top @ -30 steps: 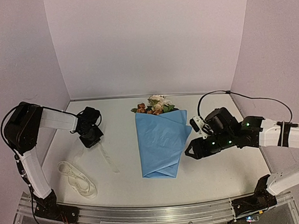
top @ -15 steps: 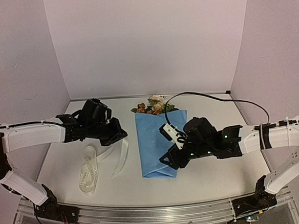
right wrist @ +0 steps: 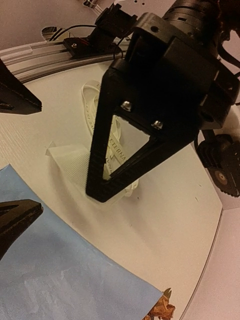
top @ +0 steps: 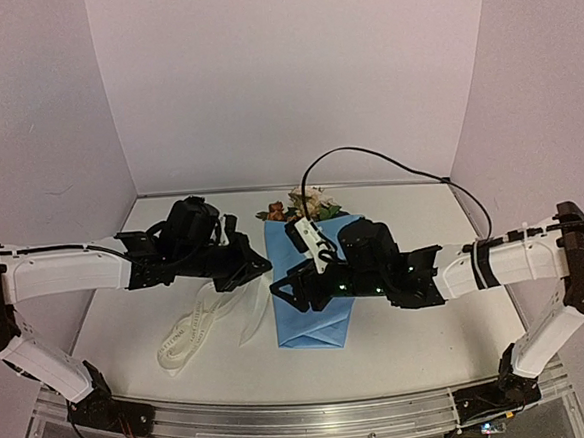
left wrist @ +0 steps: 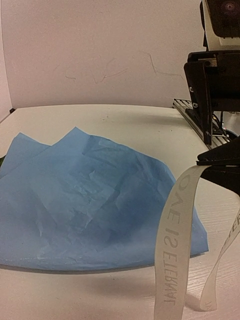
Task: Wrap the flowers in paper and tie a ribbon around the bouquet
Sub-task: Pass from the left arm to the right
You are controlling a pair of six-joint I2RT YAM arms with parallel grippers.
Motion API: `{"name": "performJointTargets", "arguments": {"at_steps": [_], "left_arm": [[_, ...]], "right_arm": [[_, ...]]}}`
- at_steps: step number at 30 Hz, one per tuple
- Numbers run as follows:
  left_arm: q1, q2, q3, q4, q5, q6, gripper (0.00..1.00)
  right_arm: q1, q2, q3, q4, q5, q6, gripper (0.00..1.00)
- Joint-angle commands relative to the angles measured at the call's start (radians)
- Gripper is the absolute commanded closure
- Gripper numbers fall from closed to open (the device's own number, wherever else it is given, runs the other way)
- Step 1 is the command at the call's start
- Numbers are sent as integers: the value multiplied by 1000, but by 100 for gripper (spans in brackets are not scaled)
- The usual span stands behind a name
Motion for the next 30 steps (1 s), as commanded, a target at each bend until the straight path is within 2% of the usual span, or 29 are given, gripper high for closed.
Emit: {"name": "performJointTargets", "arguments": {"at_steps": [1, 8, 12, 16, 20, 22, 25, 30], "left_arm": [[-4, -37, -3, 76, 18, -23, 100], [-7, -44, -12, 104, 27, -37, 100], [-10, -56, -22, 105, 26, -44, 100], [-10, -71, -33, 105, 25, -45, 100], [-10, -82, -45, 130, 33, -41, 100], [-11, -90, -51, 133, 32, -37, 98], [-10, -103, -58, 134, 27, -29, 89], [-10, -134, -69, 107, 10, -15, 53]], "right_arm": [[7, 62, 69, 114, -17, 61, 41], [8, 124, 121, 134, 38, 81, 44], [7, 155, 141, 141, 75, 92, 51], [7, 166, 148, 144, 119, 93, 68], [8, 158, 138, 139, 138, 97, 97], [9, 143, 124, 125, 149, 97, 100], [12, 94, 89, 60, 173, 82, 100], [17, -28, 49, -198, 242, 32, 100]]}}
